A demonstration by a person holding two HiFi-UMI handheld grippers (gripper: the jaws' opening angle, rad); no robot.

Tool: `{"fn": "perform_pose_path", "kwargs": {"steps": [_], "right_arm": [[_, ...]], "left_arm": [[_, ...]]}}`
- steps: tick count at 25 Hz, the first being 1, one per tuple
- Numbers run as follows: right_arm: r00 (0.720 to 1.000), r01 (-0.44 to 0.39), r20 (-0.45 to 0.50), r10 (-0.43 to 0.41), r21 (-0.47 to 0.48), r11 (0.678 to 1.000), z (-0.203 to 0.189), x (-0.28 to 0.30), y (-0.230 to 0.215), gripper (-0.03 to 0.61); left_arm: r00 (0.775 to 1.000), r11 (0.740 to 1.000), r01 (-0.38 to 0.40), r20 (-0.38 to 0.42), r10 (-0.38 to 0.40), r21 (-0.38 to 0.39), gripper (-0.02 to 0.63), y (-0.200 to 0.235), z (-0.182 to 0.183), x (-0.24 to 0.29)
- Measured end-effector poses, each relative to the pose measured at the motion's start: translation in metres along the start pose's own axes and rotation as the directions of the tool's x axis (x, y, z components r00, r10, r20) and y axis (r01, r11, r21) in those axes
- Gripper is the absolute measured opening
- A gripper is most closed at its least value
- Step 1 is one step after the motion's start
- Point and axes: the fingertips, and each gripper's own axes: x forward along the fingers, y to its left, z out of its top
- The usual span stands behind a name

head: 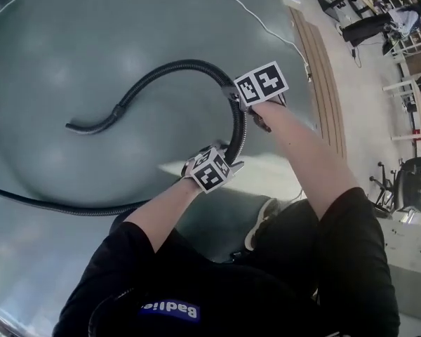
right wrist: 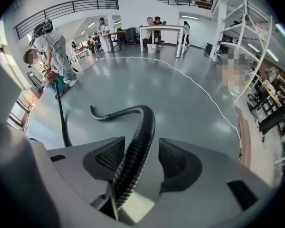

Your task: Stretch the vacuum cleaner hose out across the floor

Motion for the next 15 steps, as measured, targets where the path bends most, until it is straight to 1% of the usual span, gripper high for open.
{"fn": "perform_pose_path", "kwargs": {"steps": [2,3,5,6,8,10,11,13,14,15], "right_arm": [[1.0,0.002,0.007,-0.002,0.019,1.0,-0.004,0.007,-0.028,0.211],[1.0,-0.014,0.001,0.014,0.042,0.999,-0.01,0.013,-0.041,0.241],[0.994,-0.093,-0.044,0.098,0.11,0.99,-0.038,0.031,-0.062,0.28],[0.986,-0.142,-0.073,0.153,0.139,0.98,-0.054,0.04,-0.069,0.294],[0.956,-0.247,-0.119,0.269,0.171,0.954,-0.077,0.054,-0.076,0.303],[0.917,-0.353,-0.123,0.38,0.197,0.915,-0.086,0.063,-0.078,0.304],[0.9,-0.393,-0.114,0.421,0.208,0.896,-0.089,0.066,-0.078,0.304],[0.872,-0.445,-0.107,0.477,0.23,0.866,-0.099,0.071,-0.077,0.304],[0.863,-0.458,-0.107,0.494,0.249,0.853,-0.107,0.071,-0.077,0.293],[0.86,-0.462,-0.096,0.502,0.271,0.844,-0.115,0.07,-0.08,0.242]], "left_arm": [[0.999,0.995,0.04,-0.032,-0.038,0.086,0.227,-0.017,-0.002,0.011],[0.998,0.992,0.055,-0.043,-0.051,0.118,0.227,-0.024,0.0,0.018],[0.995,0.986,0.076,-0.078,-0.065,0.147,0.227,-0.038,0.002,0.038],[0.992,0.984,0.084,-0.109,-0.066,0.16,0.229,-0.043,-0.002,0.047],[0.982,0.977,0.096,-0.18,-0.061,0.191,0.23,-0.049,-0.014,0.059],[0.971,0.968,0.111,-0.233,-0.057,0.226,0.23,-0.053,-0.025,0.067],[0.965,0.961,0.123,-0.257,-0.058,0.246,0.23,-0.057,-0.031,0.071],[0.947,0.946,0.159,-0.314,-0.066,0.281,0.233,-0.069,-0.043,0.077],[0.935,0.942,0.182,-0.346,-0.076,0.283,0.235,-0.076,-0.049,0.079],[0.922,0.941,0.203,-0.377,-0.091,0.269,0.239,-0.082,-0.055,0.082]]}}
